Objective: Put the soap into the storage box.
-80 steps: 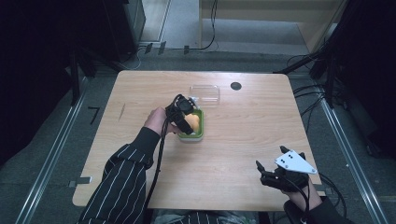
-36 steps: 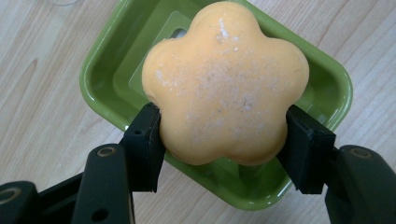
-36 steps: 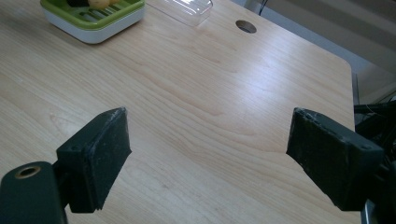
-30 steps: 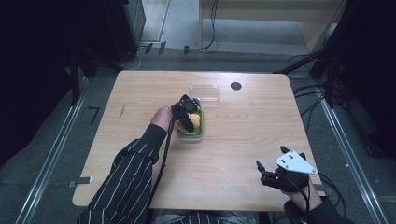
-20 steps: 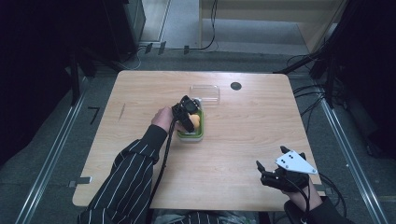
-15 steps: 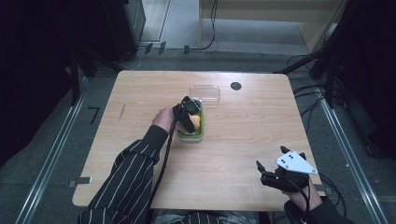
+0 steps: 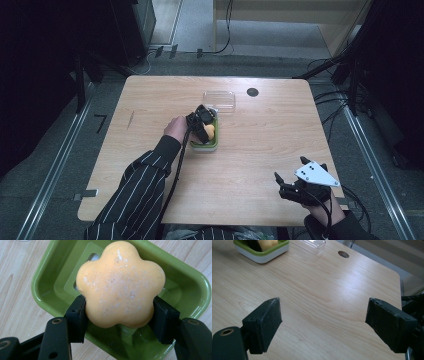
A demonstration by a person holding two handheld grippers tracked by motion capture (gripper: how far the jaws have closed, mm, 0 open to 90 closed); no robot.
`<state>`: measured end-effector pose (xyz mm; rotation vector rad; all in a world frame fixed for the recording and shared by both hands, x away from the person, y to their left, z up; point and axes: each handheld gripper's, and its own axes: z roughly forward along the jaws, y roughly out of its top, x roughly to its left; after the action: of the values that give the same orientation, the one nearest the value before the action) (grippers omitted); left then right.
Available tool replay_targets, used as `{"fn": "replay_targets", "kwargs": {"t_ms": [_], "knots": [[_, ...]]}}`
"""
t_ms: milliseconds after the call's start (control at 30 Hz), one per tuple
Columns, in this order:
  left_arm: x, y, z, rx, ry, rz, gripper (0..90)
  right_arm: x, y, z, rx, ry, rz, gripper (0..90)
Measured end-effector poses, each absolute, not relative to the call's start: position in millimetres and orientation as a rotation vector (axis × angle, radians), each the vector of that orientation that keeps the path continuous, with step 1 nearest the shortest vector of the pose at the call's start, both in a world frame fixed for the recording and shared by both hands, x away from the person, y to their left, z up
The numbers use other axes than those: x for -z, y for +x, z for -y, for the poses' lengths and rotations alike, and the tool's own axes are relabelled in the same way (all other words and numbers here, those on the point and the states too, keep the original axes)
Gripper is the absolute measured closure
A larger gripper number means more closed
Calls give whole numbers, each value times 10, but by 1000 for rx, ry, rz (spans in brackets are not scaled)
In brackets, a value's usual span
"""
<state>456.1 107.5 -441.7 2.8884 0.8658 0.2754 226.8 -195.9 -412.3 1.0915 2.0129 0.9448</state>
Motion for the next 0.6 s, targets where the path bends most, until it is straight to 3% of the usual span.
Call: {"fn": "replay_targets", "kwargs": {"t_ms": [267,600], "knots": [[4424,4565,-1080,-269,2873,-881,381,4124,2271,1962,-943,1089,-2013,137],[4374,4560,-1062,-276,2856,-892,211,4138,2307,1960,-941,1094,-2014,137]]}}
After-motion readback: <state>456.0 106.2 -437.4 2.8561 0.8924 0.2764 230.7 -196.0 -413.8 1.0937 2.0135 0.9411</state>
